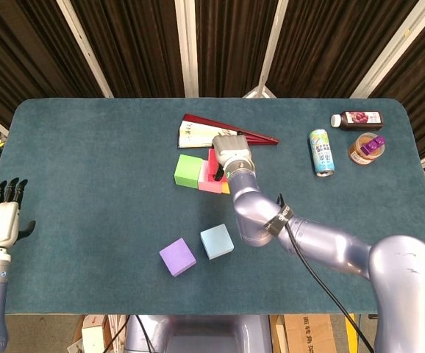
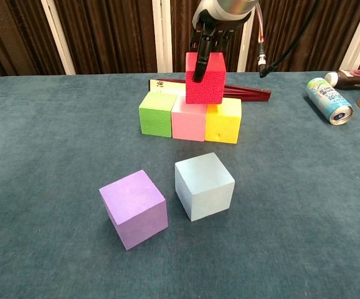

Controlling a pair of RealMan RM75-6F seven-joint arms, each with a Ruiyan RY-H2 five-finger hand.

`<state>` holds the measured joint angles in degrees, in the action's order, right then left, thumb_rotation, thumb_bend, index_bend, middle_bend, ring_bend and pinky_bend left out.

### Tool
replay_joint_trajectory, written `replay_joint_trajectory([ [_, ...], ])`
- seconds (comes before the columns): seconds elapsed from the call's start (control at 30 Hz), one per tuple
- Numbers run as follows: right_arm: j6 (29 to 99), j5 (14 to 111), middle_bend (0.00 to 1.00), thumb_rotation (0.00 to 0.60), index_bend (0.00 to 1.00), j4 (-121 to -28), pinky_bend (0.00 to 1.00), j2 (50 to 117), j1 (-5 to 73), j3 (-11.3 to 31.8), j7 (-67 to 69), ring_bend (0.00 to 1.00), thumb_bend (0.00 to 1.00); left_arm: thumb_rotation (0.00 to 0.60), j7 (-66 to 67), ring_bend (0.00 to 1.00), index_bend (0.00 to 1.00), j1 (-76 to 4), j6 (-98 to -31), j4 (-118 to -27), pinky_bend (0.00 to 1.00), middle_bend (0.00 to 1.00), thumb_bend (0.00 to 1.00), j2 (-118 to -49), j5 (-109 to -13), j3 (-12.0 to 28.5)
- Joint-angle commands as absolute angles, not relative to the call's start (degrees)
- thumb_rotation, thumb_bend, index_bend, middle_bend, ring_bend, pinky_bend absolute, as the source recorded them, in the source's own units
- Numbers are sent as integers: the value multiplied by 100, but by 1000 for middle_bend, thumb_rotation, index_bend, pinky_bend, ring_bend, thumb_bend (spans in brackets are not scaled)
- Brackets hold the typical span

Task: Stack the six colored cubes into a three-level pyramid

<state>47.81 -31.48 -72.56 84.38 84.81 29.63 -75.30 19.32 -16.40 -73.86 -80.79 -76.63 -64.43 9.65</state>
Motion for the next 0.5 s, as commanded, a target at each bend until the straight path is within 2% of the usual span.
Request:
replay_joint_trajectory([
  [0.03,4744,-3151,354,600,372,-7196,0,8480,8483,2951,-7530,213,341,600,1896,0,81,-1629,-7395,-8095,0,27,359,-7642,-6450,970],
  [0.5,4580,-3155,354,600,372,-6818,0,8687,8467,2883,-7581,214,341,600,1764,0,79,-1574,-7480,-8179,0,27,359,-7554,-6516,974],
])
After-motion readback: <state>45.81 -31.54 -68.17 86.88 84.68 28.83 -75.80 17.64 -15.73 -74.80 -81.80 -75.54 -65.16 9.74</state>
